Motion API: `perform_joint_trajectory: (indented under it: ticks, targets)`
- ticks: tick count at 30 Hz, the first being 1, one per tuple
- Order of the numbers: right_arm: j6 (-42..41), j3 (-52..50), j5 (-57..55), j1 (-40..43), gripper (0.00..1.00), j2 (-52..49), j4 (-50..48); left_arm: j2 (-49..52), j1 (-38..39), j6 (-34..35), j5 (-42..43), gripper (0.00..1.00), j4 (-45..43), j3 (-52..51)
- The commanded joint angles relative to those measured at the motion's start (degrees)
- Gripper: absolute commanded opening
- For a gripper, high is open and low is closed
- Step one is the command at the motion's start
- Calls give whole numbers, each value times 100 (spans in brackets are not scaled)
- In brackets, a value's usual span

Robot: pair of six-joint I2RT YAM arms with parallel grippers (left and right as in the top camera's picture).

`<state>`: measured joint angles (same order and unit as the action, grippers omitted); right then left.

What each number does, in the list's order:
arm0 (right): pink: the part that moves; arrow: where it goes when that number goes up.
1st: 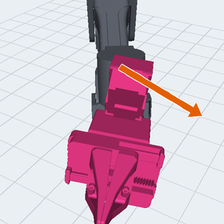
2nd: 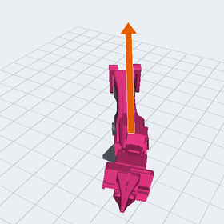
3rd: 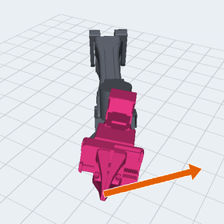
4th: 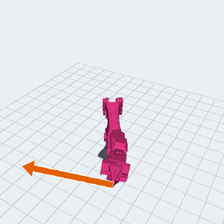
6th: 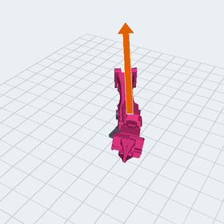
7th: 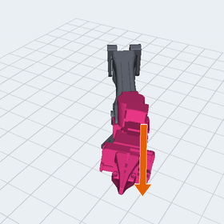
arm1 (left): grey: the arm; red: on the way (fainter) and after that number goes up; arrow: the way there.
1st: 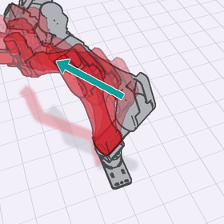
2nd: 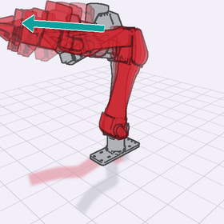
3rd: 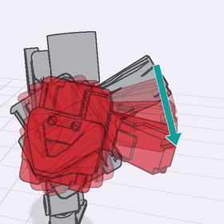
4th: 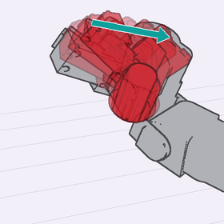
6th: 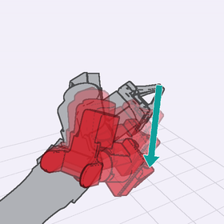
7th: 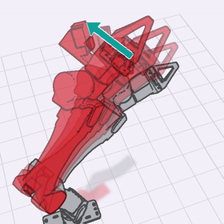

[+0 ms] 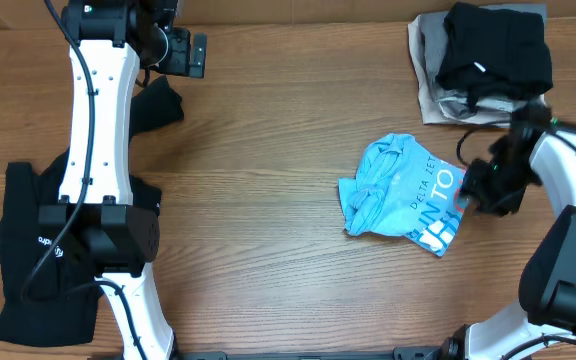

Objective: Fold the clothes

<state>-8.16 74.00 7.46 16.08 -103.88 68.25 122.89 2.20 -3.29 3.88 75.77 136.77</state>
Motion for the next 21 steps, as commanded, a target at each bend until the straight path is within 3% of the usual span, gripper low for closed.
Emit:
perform_joint_trajectory:
  ticks: [1, 6, 11, 14, 17, 21]
  targets:
    - [96, 811, 74, -94, 52, 358, 337, -31, -20, 74, 61, 100, 2, 94]
    - [94, 1405, 431, -564, 60, 669, 597, -31, -20, 74, 57, 100, -20, 94]
    - [-319, 1414, 472, -1602, 67, 708, 308, -31, -70, 105, 9, 100, -133, 94]
    - [-925, 1414, 227, -2339, 68, 568, -116, -31, -122, 118, 2, 100, -125, 94]
    - [-1810, 1414, -560, -2918, 78, 328, -433, -31, -173, 116, 2, 100, -79, 94]
    - [-2341, 1414, -957, -3373, 85, -195, -627, -31, -219, 114, -2, 100, -15, 94]
